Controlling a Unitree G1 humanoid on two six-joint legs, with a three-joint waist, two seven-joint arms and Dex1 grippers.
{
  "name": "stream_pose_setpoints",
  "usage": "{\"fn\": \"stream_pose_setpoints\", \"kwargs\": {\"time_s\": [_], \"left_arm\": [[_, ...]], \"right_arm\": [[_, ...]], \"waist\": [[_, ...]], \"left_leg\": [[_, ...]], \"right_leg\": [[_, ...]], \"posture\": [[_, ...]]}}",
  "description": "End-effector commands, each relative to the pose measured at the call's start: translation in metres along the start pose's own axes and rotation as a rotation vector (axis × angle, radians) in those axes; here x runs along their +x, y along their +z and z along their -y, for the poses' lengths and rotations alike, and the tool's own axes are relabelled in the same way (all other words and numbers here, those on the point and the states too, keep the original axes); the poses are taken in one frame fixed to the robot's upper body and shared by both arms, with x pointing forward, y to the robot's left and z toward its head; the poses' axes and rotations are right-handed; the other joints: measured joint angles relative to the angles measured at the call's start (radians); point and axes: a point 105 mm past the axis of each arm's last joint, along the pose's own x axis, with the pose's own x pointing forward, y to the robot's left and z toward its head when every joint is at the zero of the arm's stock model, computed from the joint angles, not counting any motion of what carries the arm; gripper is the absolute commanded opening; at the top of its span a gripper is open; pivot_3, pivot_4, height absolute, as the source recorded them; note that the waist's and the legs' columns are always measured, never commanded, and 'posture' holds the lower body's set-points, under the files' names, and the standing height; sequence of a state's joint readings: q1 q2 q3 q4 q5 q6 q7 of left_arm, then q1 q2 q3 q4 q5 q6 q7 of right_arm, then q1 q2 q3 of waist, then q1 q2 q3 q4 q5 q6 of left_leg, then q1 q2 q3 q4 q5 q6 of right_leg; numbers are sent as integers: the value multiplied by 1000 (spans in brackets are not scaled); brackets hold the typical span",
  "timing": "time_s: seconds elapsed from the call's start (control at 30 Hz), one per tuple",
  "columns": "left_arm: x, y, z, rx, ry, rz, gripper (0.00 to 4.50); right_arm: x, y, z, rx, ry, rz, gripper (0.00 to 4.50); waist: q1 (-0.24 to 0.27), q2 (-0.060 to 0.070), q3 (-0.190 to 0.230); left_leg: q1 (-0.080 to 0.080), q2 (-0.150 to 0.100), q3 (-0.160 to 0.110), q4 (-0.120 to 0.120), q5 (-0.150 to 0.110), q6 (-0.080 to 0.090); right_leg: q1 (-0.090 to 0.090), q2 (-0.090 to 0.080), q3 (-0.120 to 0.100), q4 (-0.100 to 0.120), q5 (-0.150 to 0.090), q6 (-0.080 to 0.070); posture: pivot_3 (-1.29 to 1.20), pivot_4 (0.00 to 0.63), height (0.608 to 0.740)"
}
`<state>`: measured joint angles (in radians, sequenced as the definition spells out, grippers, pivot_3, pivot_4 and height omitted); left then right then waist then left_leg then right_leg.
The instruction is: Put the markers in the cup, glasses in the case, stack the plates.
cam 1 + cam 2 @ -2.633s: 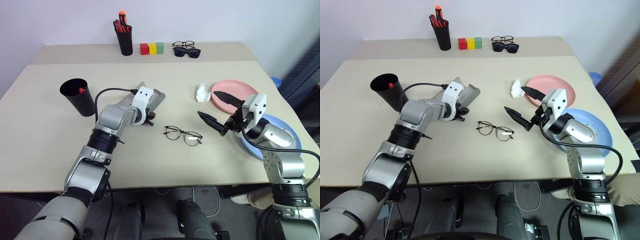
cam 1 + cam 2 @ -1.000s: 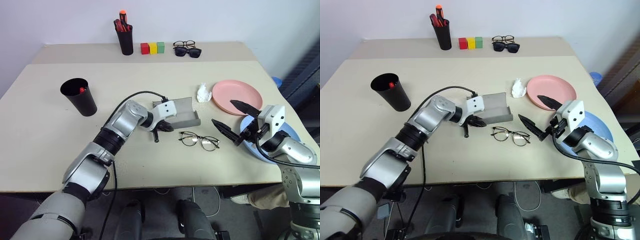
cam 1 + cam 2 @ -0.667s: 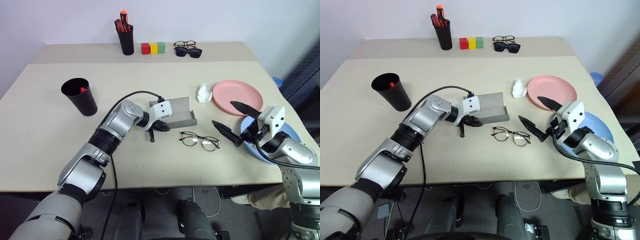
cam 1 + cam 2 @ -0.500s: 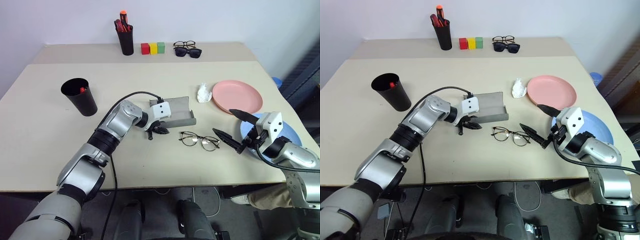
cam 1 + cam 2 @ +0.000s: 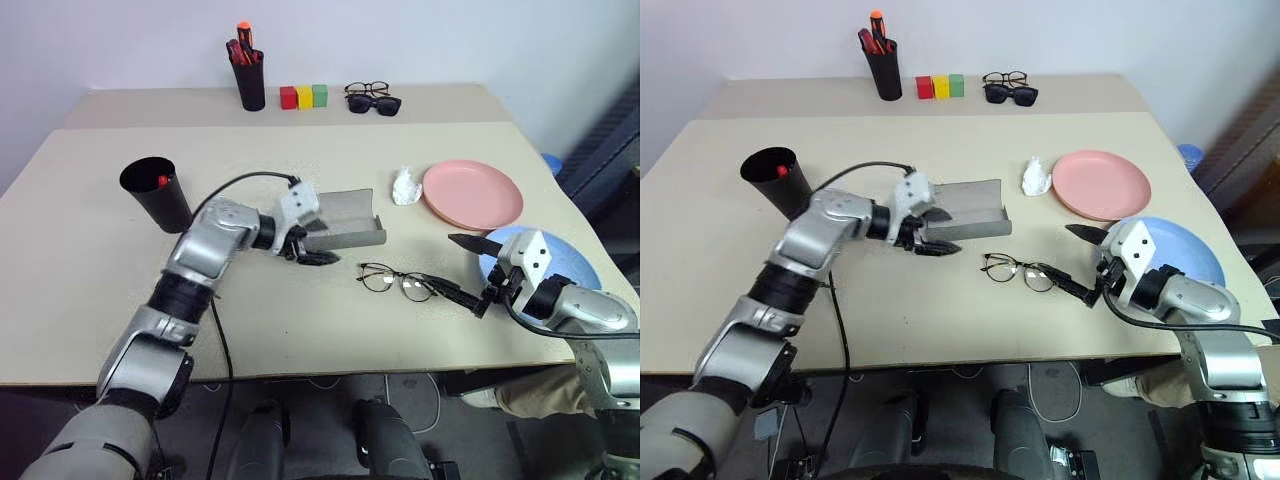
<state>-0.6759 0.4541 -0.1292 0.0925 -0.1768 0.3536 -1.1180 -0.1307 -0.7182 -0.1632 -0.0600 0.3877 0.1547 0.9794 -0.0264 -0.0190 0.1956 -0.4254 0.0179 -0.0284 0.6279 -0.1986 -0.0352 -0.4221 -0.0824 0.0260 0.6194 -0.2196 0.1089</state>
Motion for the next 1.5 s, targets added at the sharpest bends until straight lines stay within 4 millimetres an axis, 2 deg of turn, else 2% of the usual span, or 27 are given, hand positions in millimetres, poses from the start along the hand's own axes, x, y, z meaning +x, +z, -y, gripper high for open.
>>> {"fn": "stream_pose_setpoints", "kwargs": {"time_s": [0.03,0.07,0.17,0.23,0.33,0.47,0.6,1.3,1.4,1.5], "left_arm": [[-35,12,11,-20,-101,86,3795],[-42,9,15,-84,-164,80,3795],[-70,7,17,-71,-274,87,3795],[-80,4,18,-69,-313,53,3795],[-89,11,26,-92,-391,49,3795],[-89,13,31,-30,-422,30,3795],[-84,18,32,1,-431,54,3795],[-84,11,45,39,-467,59,3795],[-84,10,45,44,-468,59,3857],[-84,8,45,45,-464,59,3857]], "right_arm": [[6,-6,3,-22,60,-21,4500],[9,-9,4,-14,73,-28,4500],[21,-15,7,1,124,-37,4500],[28,-16,7,10,158,-37,4500],[38,-15,7,19,200,-35,4500],[46,-17,1,31,265,-58,4500],[46,-18,-3,44,306,-81,4500],[54,-15,-13,74,336,-90,4500],[56,-15,-14,76,335,-90,3631],[58,-16,-14,77,334,-90,2125]], "waist": [[7,0,0],[9,0,0],[12,0,0],[13,0,0],[11,0,0],[12,0,0],[11,0,0],[9,0,0],[9,0,0],[9,0,0]], "left_leg": [[0,0,0,0,0,0],[0,0,-1,1,0,0],[0,0,0,4,0,0],[0,0,0,4,0,0],[-1,0,0,2,0,0],[-1,0,-1,1,0,0],[-1,0,0,2,0,0],[-1,0,0,2,0,0],[-1,0,0,2,0,0],[-1,0,0,2,0,0]], "right_leg": [[0,0,0,1,0,0],[0,1,0,2,0,0],[1,1,0,3,0,-1],[2,0,0,0,0,-1],[3,0,0,-3,0,-1],[3,0,0,-2,0,0],[2,1,0,-2,0,0],[2,1,0,-1,0,0],[2,1,0,0,0,0],[2,1,0,-1,0,0]], "posture": [[0,150,740],[0,150,740],[0,150,740],[0,150,740],[0,150,740],[0,150,740],[0,150,740],[0,150,740],[0,150,740],[0,150,740]]}}
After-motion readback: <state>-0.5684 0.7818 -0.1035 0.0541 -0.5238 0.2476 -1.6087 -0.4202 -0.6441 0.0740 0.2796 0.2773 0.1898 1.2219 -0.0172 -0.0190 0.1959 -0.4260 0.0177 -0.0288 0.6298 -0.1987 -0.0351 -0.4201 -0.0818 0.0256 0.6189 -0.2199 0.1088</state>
